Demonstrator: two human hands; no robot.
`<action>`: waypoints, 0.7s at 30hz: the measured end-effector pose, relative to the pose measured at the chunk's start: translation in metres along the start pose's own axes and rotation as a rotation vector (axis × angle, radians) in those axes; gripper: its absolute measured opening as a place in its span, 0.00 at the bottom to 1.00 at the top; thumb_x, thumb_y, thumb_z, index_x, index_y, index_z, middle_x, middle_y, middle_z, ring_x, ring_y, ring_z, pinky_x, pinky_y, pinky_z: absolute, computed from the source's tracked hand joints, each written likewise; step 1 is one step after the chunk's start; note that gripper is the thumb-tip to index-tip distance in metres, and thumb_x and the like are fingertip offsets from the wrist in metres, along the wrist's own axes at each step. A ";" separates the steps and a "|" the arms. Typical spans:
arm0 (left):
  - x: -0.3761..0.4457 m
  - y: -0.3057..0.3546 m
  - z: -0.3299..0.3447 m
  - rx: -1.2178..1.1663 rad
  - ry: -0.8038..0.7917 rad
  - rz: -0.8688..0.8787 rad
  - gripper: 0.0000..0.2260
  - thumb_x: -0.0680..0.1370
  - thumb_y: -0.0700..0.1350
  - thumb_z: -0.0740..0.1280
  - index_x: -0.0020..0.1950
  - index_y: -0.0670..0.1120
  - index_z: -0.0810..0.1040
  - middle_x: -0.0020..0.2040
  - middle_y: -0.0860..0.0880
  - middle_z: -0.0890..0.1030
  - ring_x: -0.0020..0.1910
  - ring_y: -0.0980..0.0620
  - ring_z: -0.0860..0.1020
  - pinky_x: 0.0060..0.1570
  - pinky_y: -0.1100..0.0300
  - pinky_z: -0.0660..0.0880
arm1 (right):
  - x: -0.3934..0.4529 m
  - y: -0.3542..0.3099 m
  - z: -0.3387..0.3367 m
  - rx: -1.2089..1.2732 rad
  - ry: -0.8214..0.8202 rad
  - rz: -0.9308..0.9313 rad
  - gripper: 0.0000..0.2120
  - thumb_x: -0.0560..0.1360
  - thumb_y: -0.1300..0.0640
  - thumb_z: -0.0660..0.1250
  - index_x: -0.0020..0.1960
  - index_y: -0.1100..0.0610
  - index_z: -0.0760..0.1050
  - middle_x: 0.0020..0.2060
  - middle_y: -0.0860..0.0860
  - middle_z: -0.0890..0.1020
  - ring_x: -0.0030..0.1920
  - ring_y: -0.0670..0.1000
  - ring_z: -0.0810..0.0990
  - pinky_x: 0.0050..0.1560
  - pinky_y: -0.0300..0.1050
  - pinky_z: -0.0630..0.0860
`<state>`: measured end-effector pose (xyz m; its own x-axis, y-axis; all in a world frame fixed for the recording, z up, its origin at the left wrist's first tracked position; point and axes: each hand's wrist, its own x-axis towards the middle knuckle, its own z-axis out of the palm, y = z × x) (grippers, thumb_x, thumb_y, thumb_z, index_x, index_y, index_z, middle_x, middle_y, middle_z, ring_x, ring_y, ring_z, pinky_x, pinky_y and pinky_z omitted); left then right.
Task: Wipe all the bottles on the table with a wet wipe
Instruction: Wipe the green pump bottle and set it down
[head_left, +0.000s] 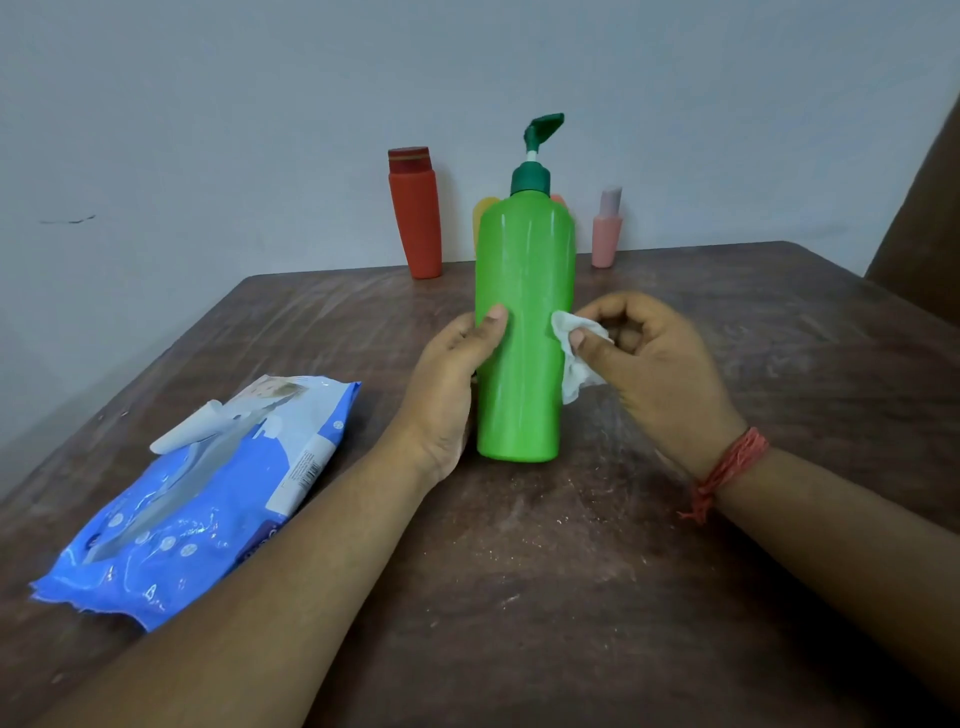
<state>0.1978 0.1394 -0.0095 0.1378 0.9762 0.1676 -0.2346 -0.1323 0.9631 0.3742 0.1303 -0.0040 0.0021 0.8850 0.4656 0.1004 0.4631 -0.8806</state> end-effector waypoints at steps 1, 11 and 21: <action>-0.001 0.000 0.001 0.000 -0.028 -0.022 0.16 0.78 0.51 0.68 0.63 0.46 0.78 0.57 0.44 0.85 0.56 0.45 0.83 0.55 0.48 0.80 | -0.001 -0.001 0.001 -0.014 -0.019 -0.016 0.08 0.77 0.65 0.69 0.47 0.53 0.77 0.41 0.51 0.84 0.42 0.47 0.81 0.45 0.46 0.79; -0.005 -0.004 0.005 0.127 -0.129 0.022 0.24 0.74 0.51 0.73 0.70 0.55 0.71 0.61 0.48 0.82 0.58 0.41 0.83 0.57 0.40 0.79 | 0.022 -0.013 -0.027 -0.113 0.430 -0.135 0.09 0.77 0.65 0.69 0.47 0.51 0.74 0.40 0.47 0.79 0.39 0.41 0.77 0.42 0.36 0.75; -0.011 -0.005 0.014 0.343 -0.239 0.092 0.25 0.72 0.53 0.73 0.66 0.61 0.69 0.58 0.56 0.83 0.56 0.53 0.83 0.53 0.53 0.81 | 0.018 -0.020 -0.033 -0.602 0.327 -0.528 0.14 0.78 0.64 0.66 0.62 0.64 0.75 0.59 0.53 0.71 0.60 0.46 0.72 0.62 0.35 0.69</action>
<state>0.2106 0.1269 -0.0138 0.3594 0.8958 0.2615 0.0720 -0.3061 0.9493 0.4051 0.1353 0.0246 0.0838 0.4598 0.8841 0.6786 0.6234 -0.3885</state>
